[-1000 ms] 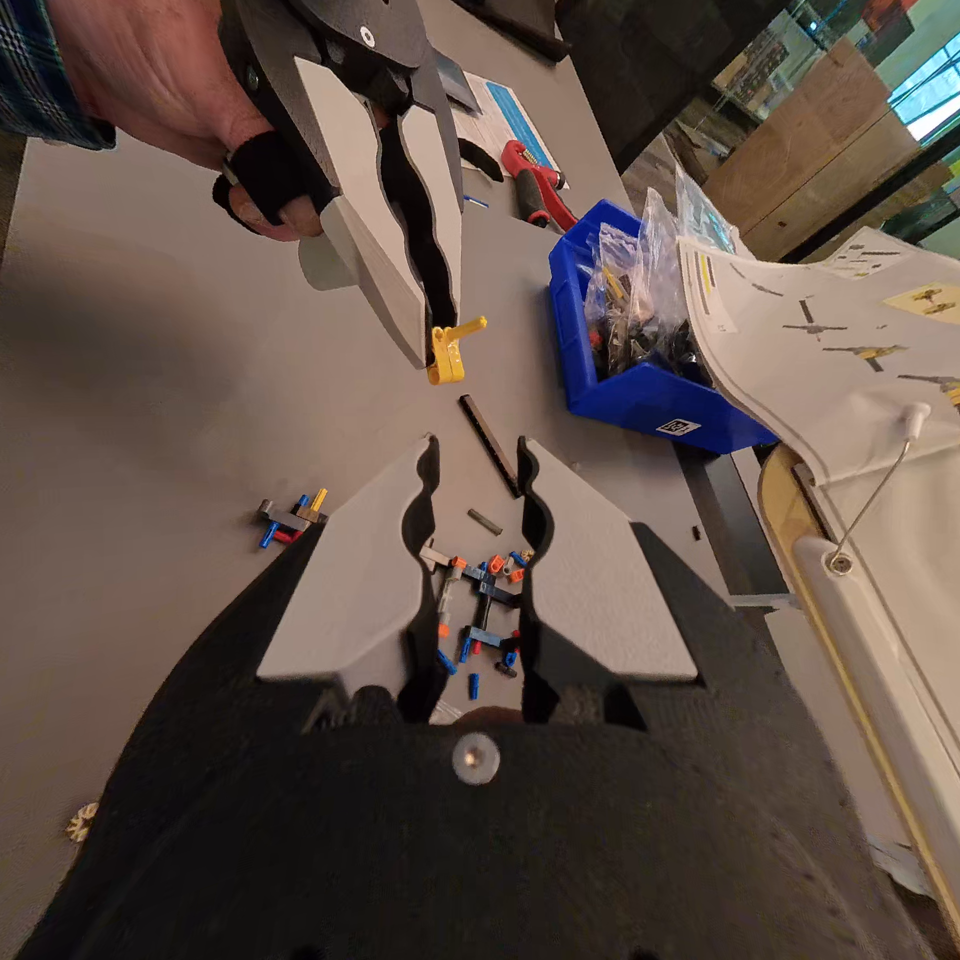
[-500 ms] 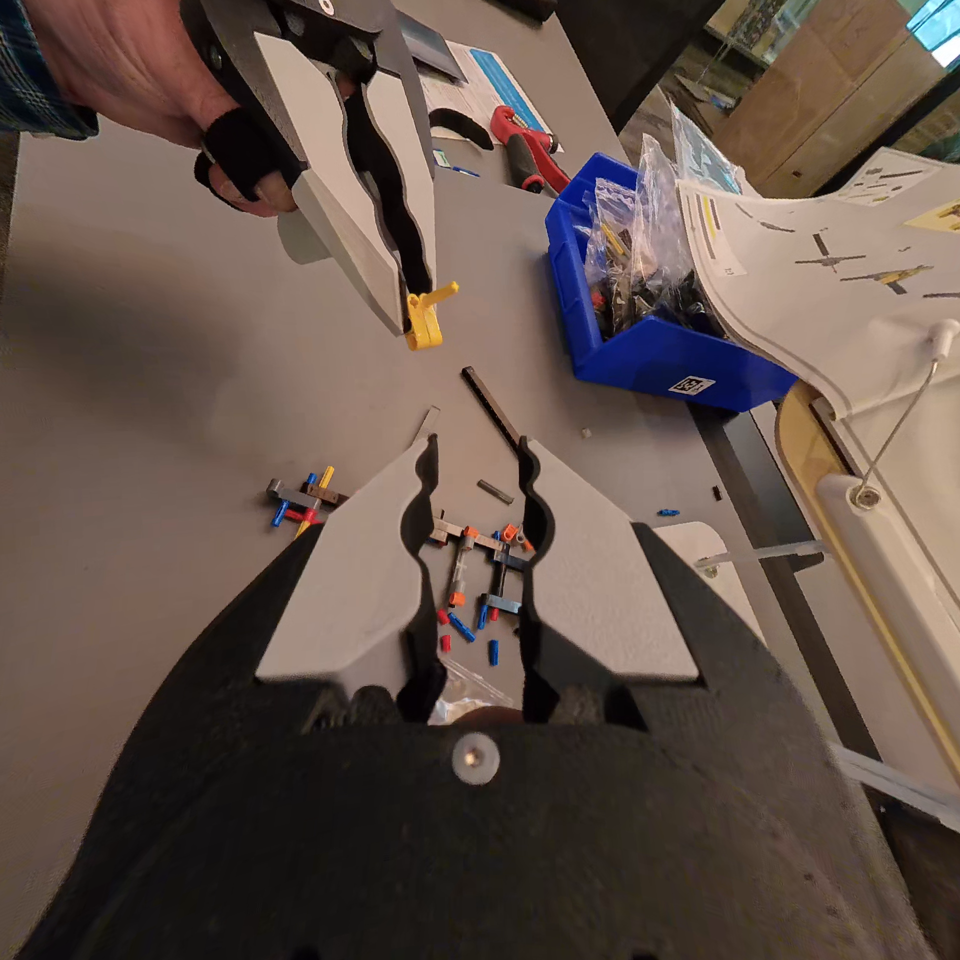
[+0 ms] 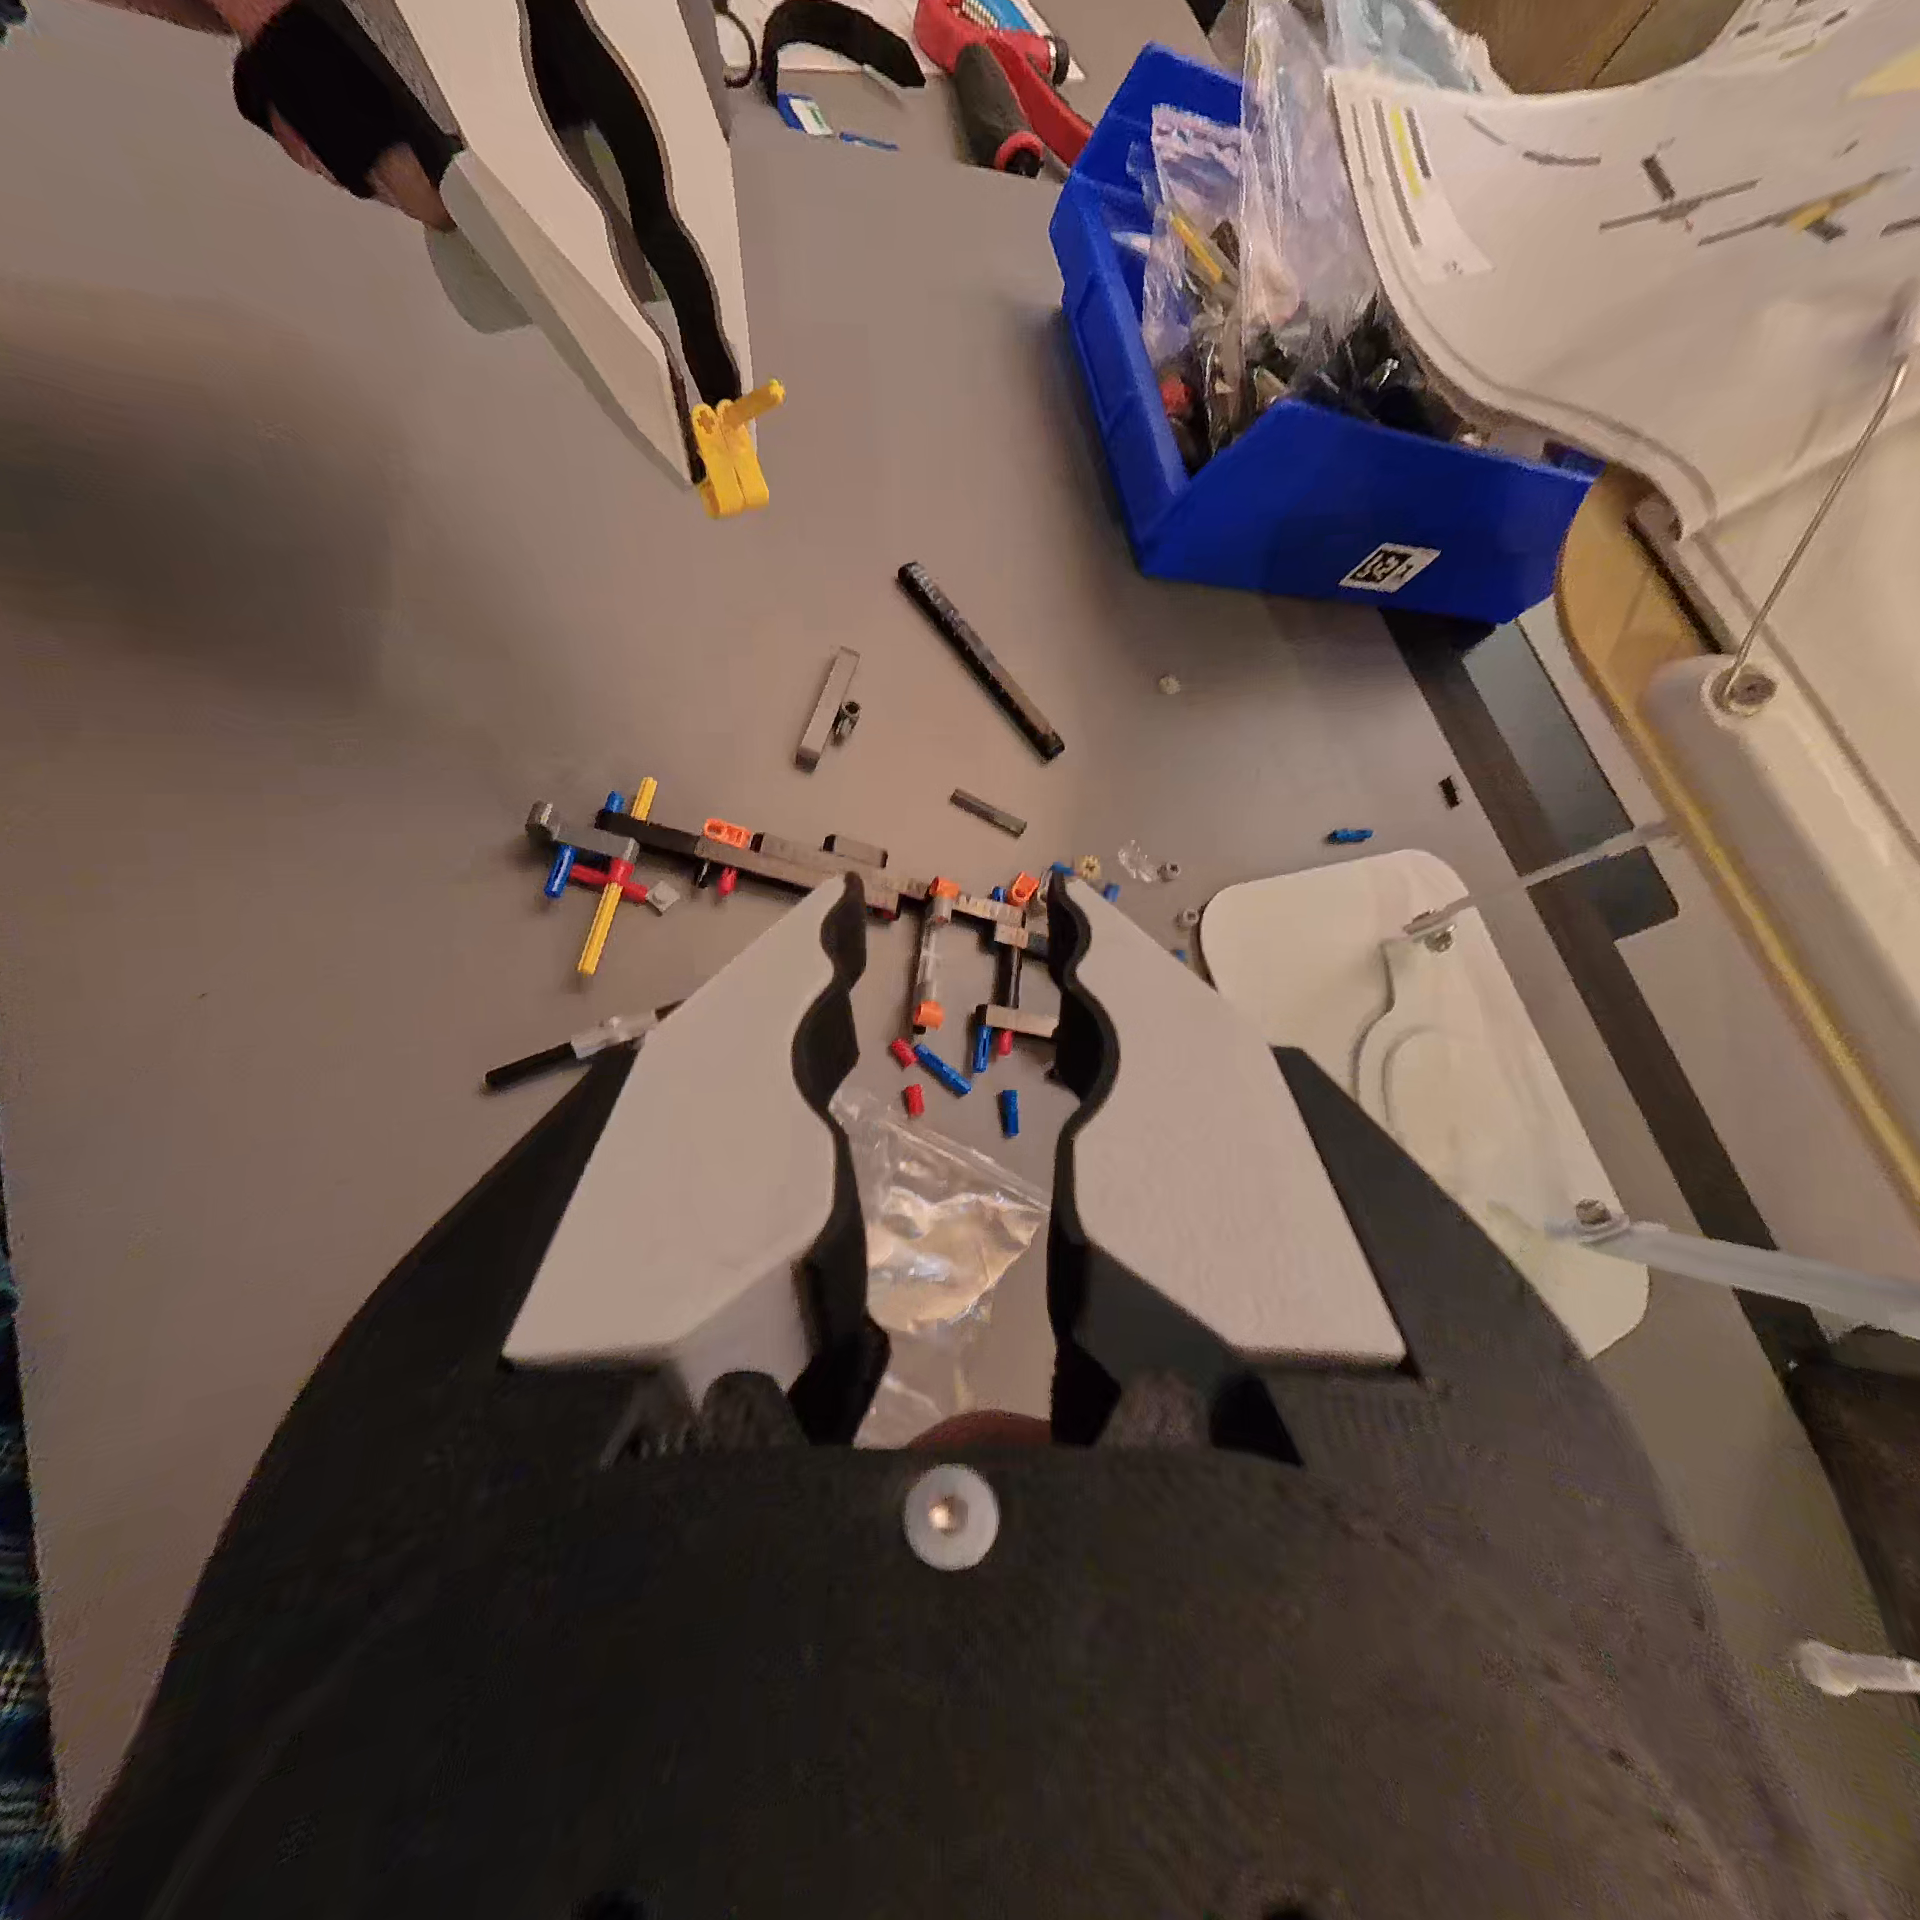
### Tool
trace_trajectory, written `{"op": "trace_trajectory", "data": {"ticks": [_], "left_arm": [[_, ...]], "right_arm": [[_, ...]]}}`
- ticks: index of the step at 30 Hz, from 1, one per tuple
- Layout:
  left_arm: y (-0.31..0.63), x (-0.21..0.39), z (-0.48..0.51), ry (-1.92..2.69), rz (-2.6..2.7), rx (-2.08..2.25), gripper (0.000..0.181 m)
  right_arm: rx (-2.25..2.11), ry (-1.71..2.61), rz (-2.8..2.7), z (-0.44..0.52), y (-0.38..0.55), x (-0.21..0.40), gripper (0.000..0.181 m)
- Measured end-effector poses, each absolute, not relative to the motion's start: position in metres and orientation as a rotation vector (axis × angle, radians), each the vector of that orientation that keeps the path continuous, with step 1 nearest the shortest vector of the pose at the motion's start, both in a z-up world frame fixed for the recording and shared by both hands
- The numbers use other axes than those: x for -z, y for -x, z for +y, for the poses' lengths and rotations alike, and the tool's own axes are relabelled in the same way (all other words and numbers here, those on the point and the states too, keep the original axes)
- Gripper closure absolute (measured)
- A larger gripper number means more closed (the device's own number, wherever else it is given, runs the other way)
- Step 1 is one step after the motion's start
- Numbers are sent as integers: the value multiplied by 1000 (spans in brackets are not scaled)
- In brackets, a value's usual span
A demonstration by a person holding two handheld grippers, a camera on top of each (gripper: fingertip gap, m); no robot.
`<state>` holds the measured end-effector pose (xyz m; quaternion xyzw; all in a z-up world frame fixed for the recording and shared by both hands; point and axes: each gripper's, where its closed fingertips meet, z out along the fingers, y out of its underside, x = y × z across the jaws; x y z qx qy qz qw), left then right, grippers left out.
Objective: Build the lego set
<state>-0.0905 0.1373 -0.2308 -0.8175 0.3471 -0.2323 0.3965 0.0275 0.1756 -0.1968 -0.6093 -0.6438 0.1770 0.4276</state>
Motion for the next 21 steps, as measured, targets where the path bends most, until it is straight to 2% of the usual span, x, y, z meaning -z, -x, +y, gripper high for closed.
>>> {"op": "trace_trajectory", "data": {"ticks": [10, 21], "left_arm": [[79, 238, 132, 2073, 970, 560, 168], [34, 207, 128, 2054, 782, 1001, 168]], "right_arm": [[-635, 1584, -1641, 149, -4, 213, 151], [-180, 1105, -1803, 129, 30, 192, 159]]}}
